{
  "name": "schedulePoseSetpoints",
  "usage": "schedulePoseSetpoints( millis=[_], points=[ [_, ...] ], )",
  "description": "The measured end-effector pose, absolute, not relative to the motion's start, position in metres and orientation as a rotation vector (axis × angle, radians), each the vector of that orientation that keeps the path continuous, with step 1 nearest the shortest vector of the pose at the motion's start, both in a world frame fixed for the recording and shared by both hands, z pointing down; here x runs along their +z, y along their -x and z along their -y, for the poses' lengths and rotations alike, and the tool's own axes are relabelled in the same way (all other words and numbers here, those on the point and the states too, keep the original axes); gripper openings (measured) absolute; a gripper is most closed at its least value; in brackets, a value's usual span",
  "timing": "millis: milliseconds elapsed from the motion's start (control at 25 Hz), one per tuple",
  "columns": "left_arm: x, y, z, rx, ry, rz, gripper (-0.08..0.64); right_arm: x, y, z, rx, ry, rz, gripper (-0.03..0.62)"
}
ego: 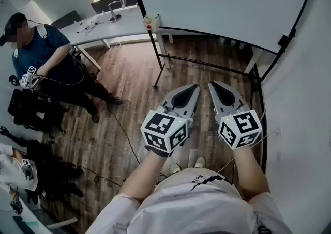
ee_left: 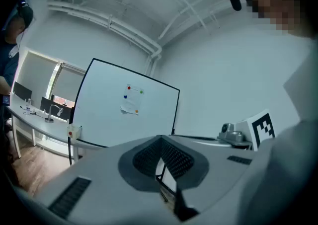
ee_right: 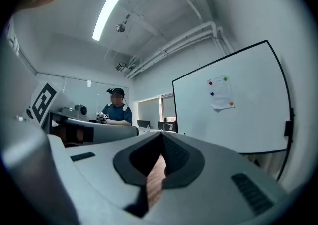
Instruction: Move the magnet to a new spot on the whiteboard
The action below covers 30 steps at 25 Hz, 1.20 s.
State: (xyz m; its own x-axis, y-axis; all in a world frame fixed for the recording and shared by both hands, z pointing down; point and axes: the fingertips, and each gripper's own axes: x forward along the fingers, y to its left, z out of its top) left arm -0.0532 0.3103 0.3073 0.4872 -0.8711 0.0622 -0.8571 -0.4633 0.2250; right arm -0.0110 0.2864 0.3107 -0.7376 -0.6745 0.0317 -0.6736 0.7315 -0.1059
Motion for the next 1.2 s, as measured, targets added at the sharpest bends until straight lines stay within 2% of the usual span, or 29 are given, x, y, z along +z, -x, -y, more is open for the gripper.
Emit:
schedulePoseSetpoints(
  millis=[1200],
  points=[
    [0.311,-0.018,-0.243,-0.080,-2.512,1.475,0.011,0.302,-0.073,-0.226,-0.224,1.088,-2.819,0.012]
  ],
)
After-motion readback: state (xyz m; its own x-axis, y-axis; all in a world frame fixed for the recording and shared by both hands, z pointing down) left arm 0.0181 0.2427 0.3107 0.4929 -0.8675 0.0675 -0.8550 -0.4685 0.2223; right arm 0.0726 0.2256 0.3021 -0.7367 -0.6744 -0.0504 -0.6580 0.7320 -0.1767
